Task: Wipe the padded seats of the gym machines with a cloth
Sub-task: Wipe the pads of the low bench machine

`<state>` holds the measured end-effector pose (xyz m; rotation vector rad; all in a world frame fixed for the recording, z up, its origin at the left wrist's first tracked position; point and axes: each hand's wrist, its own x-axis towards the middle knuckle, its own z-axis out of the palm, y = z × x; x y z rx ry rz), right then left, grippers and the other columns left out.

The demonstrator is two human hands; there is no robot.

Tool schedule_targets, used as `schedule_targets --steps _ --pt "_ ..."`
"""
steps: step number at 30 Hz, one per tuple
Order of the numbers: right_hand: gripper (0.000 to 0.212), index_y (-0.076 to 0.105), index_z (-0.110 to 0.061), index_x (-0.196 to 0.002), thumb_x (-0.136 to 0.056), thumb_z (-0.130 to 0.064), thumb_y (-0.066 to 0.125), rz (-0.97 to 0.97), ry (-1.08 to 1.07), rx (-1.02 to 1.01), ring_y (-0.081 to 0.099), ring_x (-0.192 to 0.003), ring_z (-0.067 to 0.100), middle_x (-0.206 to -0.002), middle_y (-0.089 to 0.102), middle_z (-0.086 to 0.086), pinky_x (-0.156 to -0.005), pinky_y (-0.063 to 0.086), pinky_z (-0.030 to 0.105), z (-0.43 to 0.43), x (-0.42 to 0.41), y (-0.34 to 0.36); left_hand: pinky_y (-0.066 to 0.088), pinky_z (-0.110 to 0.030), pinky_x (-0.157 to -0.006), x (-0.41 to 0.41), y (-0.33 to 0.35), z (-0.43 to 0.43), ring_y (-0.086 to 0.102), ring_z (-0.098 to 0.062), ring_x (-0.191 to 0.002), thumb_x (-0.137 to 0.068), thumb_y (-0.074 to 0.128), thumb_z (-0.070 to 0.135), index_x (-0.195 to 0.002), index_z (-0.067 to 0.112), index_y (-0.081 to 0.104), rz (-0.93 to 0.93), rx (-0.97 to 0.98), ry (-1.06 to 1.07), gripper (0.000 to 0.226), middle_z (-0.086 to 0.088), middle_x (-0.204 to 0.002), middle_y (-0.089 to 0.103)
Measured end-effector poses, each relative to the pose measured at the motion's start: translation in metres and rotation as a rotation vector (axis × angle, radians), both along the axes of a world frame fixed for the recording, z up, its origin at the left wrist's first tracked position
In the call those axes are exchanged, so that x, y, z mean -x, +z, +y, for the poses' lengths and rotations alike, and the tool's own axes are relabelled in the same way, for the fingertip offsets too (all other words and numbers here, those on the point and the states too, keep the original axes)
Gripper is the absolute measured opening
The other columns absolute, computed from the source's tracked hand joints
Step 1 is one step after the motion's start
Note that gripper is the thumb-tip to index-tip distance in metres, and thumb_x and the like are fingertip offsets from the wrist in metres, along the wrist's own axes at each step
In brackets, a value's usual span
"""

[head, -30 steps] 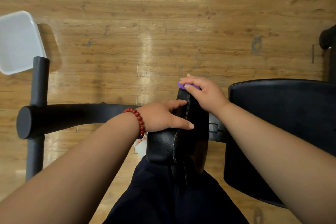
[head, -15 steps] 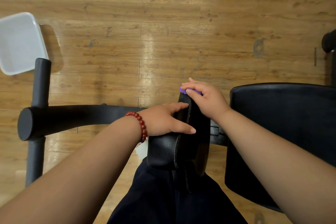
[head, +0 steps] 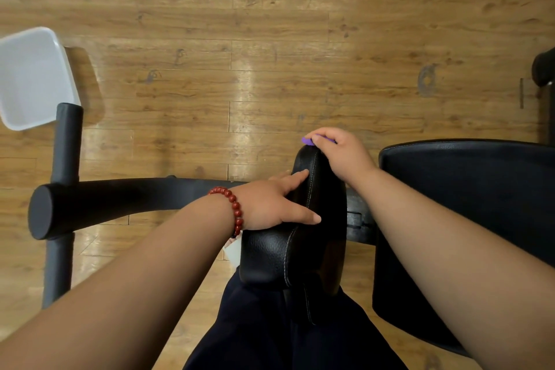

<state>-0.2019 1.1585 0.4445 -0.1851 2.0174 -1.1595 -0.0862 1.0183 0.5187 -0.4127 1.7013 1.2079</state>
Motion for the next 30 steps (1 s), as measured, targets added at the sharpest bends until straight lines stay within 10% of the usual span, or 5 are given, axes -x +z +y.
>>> schedule_targets --steps 4,14,22,30 --pt "0.019 0.072 -0.019 -0.097 -0.096 -0.017 0.053 -0.112 0.000 -0.189 0.056 -0.084 0.003 -0.090 0.064 -0.013 -0.070 0.042 0.015 -0.007 0.015 -0.006 0.016 -0.036 -0.121 0.000 0.001 0.000 0.016 -0.007 -0.146 -0.066 0.071 0.059 -0.152 0.041 0.013 0.001 -0.003 0.000 0.106 0.014 -0.161 0.009" --pt "0.023 0.071 -0.020 -0.102 -0.094 -0.003 0.057 0.101 0.340 0.131 0.041 -0.128 0.002 -0.112 0.064 -0.011 -0.109 0.028 0.013 0.010 -0.005 0.008 0.019 -0.027 -0.118 -0.003 0.010 0.001 0.027 -0.004 -0.141 -0.079 0.072 0.049 -0.153 0.031 0.023 0.010 0.022 0.036 0.091 0.014 -0.157 0.023" --pt "0.027 0.071 -0.020 -0.102 -0.093 0.002 0.056 0.219 0.072 0.141 0.034 -0.134 0.006 -0.114 0.063 -0.007 -0.102 0.024 0.002 0.021 -0.052 0.017 0.014 -0.011 -0.101 -0.011 0.025 0.002 0.023 -0.006 -0.143 -0.093 0.059 0.038 -0.149 0.023 0.037 0.059 0.005 0.054 0.062 0.012 -0.156 0.026" --pt "0.026 0.071 -0.022 -0.102 -0.095 -0.003 0.054 0.158 -0.020 0.101 0.031 -0.133 -0.003 -0.114 0.062 -0.015 -0.098 0.021 -0.003 0.027 -0.082 0.039 0.020 -0.023 -0.112 -0.031 0.041 0.003 0.030 -0.010 -0.141 -0.098 0.048 0.039 -0.145 0.023 0.043 0.188 0.060 0.025 0.050 0.007 -0.153 0.036"
